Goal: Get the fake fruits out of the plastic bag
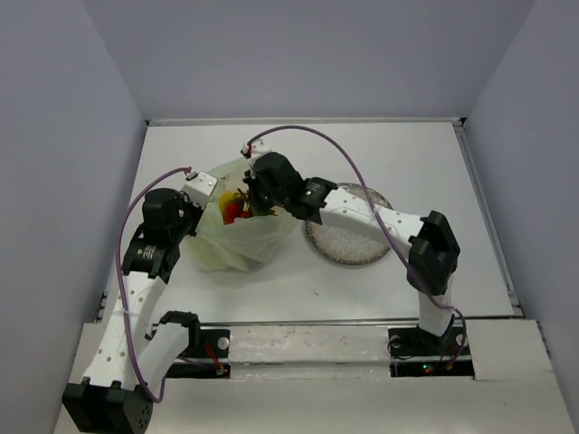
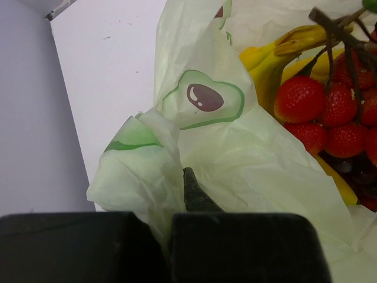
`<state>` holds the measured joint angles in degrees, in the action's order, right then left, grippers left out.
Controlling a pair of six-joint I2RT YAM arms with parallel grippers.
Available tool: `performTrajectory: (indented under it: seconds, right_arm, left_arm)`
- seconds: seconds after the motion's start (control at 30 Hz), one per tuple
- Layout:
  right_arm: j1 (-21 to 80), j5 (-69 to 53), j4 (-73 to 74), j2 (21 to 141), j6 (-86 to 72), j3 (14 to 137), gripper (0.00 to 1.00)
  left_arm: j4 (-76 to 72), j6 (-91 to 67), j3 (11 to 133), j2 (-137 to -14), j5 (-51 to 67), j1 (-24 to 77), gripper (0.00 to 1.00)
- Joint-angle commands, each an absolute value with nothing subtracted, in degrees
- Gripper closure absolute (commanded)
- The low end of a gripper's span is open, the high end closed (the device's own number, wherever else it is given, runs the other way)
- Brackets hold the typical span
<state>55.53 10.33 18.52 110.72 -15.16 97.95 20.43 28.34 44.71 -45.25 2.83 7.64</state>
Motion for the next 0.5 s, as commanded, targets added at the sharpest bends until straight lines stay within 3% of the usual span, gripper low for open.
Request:
performTrajectory:
  seconds: [0.0, 0.47]
  right_arm:
    - [55.63, 12.48, 17.05, 103.19, -13.63, 103.88, 0.99]
    - [55.63, 12.29, 10.38, 99.32, -11.96, 119.15, 0.99]
  left_arm:
    - [19.69, 29.27, 44.56, -44.47, 3.08, 7.47, 1.00]
    - [18.98, 29.79, 44.74, -45.70, 3.08, 7.47, 1.00]
